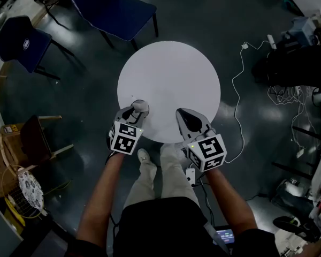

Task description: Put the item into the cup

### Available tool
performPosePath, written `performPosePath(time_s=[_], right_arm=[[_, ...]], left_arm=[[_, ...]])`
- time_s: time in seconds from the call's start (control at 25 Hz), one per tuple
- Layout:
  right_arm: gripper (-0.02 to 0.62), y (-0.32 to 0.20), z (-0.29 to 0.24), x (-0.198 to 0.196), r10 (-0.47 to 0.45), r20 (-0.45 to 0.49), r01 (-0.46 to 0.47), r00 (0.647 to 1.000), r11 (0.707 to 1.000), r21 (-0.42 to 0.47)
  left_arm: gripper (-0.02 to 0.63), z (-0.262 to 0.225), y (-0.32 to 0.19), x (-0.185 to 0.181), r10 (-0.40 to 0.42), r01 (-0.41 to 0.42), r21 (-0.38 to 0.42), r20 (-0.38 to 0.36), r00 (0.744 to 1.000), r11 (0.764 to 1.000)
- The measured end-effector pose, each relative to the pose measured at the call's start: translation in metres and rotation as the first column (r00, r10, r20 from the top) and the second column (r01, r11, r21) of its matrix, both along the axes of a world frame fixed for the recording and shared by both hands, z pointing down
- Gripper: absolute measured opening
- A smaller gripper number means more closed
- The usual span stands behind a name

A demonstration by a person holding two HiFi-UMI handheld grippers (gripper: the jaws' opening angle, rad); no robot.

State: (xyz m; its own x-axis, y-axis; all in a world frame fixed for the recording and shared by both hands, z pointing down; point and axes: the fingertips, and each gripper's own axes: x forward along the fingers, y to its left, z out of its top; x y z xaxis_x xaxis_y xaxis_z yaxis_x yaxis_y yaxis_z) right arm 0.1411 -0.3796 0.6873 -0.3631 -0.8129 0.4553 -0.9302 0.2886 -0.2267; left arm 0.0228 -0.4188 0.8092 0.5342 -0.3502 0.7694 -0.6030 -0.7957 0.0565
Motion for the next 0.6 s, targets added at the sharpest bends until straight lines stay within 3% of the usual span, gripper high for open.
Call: performPosePath(time_s=[0.44, 0.6], right_arm=[[0.017, 0.008, 0.002, -0.005, -0.003, -0.007, 0.003, 1.000, 1.000, -0.019], [0.017, 0.007, 0.000, -0.007, -0.004, -0.007, 0.004, 1.000, 1.000, -0.015]], left_arm=[[0.156, -0.010, 0.004, -0.011, -0.016, 0.017, 0.017, -0.015, 1.000, 1.000], [0.197, -0.010, 0.006, -0.011, -0.022, 0.022, 0.009, -0.023, 1.000, 1.000]])
